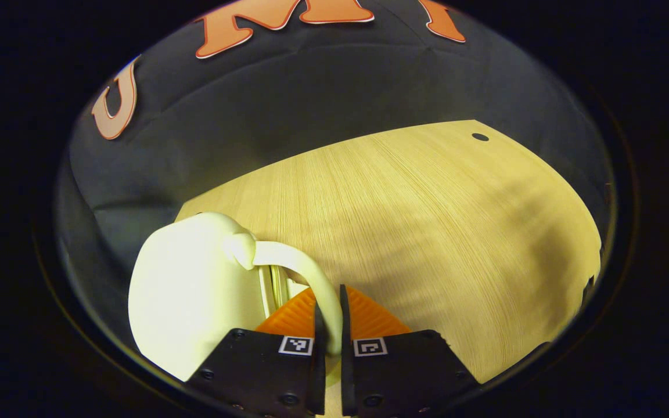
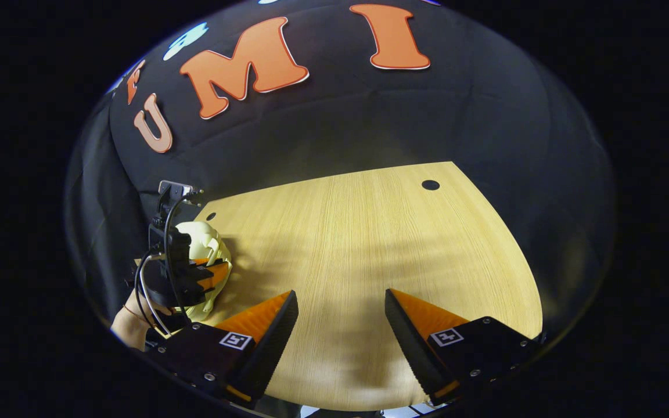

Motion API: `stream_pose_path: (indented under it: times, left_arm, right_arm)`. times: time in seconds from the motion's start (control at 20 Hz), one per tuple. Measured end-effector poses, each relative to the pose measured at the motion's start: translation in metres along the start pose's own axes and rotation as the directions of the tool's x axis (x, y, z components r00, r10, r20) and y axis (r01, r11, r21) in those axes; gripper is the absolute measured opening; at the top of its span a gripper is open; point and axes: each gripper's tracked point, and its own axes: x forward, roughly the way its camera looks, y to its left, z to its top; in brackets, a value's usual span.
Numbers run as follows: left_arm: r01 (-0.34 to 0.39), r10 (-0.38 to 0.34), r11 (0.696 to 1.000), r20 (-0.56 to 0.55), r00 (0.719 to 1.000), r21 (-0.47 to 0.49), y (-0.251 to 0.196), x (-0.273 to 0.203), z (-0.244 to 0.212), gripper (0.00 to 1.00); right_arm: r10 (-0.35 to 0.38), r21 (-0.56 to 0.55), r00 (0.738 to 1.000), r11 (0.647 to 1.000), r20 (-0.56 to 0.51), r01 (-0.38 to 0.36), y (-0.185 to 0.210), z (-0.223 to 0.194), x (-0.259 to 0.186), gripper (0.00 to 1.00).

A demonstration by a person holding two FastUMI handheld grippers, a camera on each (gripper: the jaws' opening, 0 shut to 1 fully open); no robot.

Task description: First open the suitcase, pack the skin care products into it, and then close the suitcase.

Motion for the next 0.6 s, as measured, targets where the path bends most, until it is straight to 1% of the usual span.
stream_pose_path:
  times: [0.05, 0.1, 0.2, 0.3, 0.35, 0.4, 0.45, 0.5, 0.55, 0.6]
  left_arm:
    - [0.003, -0.003, 1.000, -0.005, 1.000, -0.018, -0.001, 0.001, -0.003, 0.14]
    - [0.006, -0.007, 0.999, -0.011, 1.000, -0.042, -0.003, 0.002, -0.006, 0.15]
    - [0.009, -0.010, 0.996, -0.010, 1.000, -0.091, -0.004, -0.001, -0.009, 0.26]
    - [0.023, -0.021, 0.996, 0.023, 1.000, -0.086, -0.008, -0.010, -0.002, 0.33]
    - [0.038, -0.035, 0.996, 0.035, 0.999, -0.076, -0.015, -0.014, 0.000, 0.47]
    - [0.037, -0.034, 0.997, 0.045, 0.998, -0.068, -0.018, -0.022, 0.002, 0.57]
    - [0.041, -0.037, 0.997, 0.057, 0.998, -0.067, -0.019, -0.031, 0.006, 0.79]
    - [0.038, -0.033, 0.997, 0.072, 0.997, -0.066, -0.015, -0.042, 0.011, 0.87]
    - [0.034, -0.028, 0.997, 0.096, 0.995, -0.064, -0.011, -0.054, 0.019, 0.91]
    - [0.027, -0.018, 0.997, 0.129, 0.991, -0.068, -0.008, -0.066, 0.028, 0.91]
  right_arm:
    - [0.003, -0.004, 1.000, 1.000, -0.005, -0.003, 0.002, -0.002, -0.001, 0.96]
    - [0.009, -0.007, 1.000, 1.000, -0.002, -0.009, 0.003, -0.002, -0.002, 0.96]
    - [0.016, -0.014, 1.000, 1.000, 0.002, -0.016, 0.006, 0.000, -0.005, 0.96]
    - [0.013, -0.009, 1.000, 1.000, 0.005, -0.013, 0.006, 0.003, -0.008, 0.95]
    - [0.010, -0.002, 1.000, 1.000, 0.007, -0.010, 0.006, 0.005, -0.009, 0.95]
    - [0.006, 0.005, 1.000, 1.000, 0.008, -0.006, 0.006, 0.007, -0.008, 0.95]
    - [0.003, 0.009, 1.000, 1.000, 0.008, -0.003, 0.008, 0.008, -0.009, 0.95]
    - [0.002, 0.009, 1.000, 1.000, 0.016, -0.003, 0.012, 0.012, -0.009, 0.95]
    - [-0.004, 0.005, 1.000, 1.000, 0.031, 0.004, 0.015, 0.017, -0.011, 0.96]
    - [-0.014, -0.004, 0.999, 1.000, 0.048, 0.014, 0.017, 0.022, -0.012, 0.96]
